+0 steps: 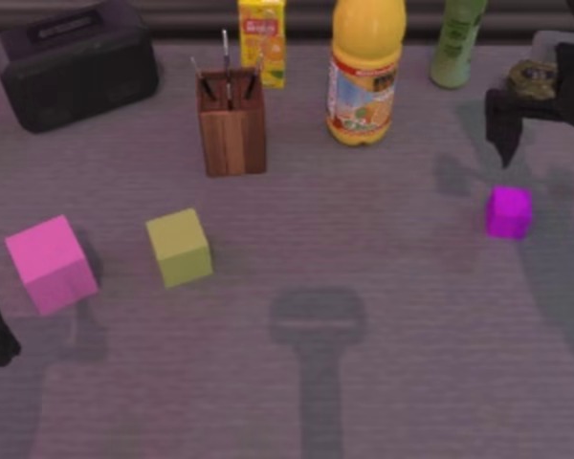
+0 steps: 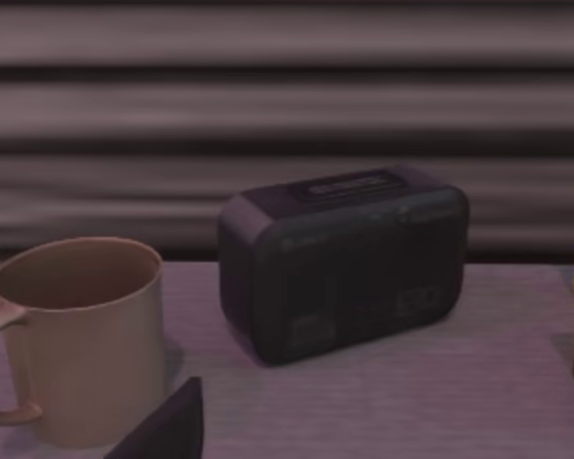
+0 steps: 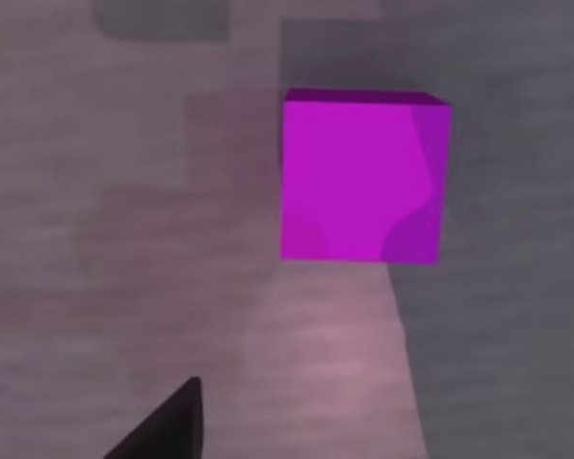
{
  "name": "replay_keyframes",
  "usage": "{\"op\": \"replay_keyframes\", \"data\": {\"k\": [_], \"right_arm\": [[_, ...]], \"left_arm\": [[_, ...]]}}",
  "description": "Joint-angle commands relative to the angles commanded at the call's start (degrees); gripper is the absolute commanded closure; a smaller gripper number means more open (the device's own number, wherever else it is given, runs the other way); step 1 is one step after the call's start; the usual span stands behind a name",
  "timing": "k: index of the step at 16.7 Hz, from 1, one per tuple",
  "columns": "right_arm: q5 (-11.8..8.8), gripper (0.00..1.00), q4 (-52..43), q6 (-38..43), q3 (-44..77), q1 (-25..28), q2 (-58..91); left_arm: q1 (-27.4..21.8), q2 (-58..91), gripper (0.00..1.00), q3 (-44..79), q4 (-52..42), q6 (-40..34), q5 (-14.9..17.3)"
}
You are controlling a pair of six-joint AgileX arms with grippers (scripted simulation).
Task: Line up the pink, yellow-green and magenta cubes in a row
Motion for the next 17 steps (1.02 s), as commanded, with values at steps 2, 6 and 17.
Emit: {"op": "replay_keyframes", "data": {"k": [2,6,17], "right_arm": [[-0.06,0.00,-3.43,1.11,6.73,0.56,6.66],[-0.18,0.00,-6.98,2.30,13.89,1.19,13.69],[-0.15,0.00,1.65,2.32,8.26,1.15,16.74]], "left_arm": [[0.00,0.00,0.00,0.00,0.00,0.00,0.00],[0.00,0.00,0.00,0.00,0.00,0.00,0.00],[0.00,0.00,0.00,0.00,0.00,0.00,0.00]]}}
